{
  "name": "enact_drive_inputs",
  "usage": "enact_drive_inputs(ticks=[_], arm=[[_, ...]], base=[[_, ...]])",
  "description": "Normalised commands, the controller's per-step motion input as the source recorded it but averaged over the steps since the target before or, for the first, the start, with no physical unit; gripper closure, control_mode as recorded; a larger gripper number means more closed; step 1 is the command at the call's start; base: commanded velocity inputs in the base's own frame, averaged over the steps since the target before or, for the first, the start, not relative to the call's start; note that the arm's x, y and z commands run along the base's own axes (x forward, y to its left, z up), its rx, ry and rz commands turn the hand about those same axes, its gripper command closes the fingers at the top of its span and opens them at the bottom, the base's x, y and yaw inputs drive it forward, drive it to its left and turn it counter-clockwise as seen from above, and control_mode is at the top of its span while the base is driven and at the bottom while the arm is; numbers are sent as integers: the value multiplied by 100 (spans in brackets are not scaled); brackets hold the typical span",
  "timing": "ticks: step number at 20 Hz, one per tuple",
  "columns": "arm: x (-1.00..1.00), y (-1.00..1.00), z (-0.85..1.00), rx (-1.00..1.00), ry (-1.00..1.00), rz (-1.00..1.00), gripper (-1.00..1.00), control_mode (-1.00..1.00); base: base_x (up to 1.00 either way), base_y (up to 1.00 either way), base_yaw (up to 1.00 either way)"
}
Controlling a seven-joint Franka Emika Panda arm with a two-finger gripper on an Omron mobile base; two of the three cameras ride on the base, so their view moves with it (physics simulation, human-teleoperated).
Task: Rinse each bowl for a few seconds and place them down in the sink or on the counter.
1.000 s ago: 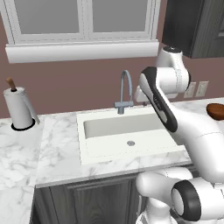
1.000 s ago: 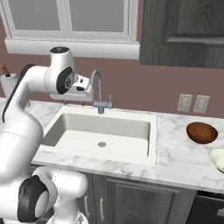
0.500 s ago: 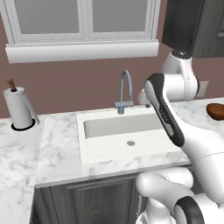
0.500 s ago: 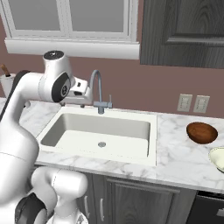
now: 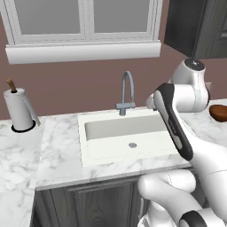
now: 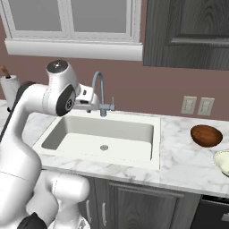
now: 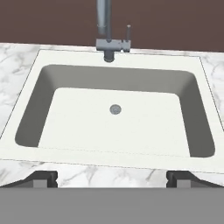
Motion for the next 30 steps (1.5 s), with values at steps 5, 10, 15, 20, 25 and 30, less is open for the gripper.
enact_drive_inputs(ticks=[5,10,15,20,25,30], arm=[[0,-20,-5,0,-6,3,-100,-100],[1,-18,-8,0,-4,4,-100,-100],[5,-13,-10,0,-6,5,-100,-100],[10,-9,-9,0,-10,6,-100,-100],[22,-4,-6,0,-10,4,-100,-100],[31,0,-10,0,-8,1,-100,-100]], base=[[0,0,0],[0,0,0],[0,0,0],[0,0,0],[0,0,0],[0,0,0]])
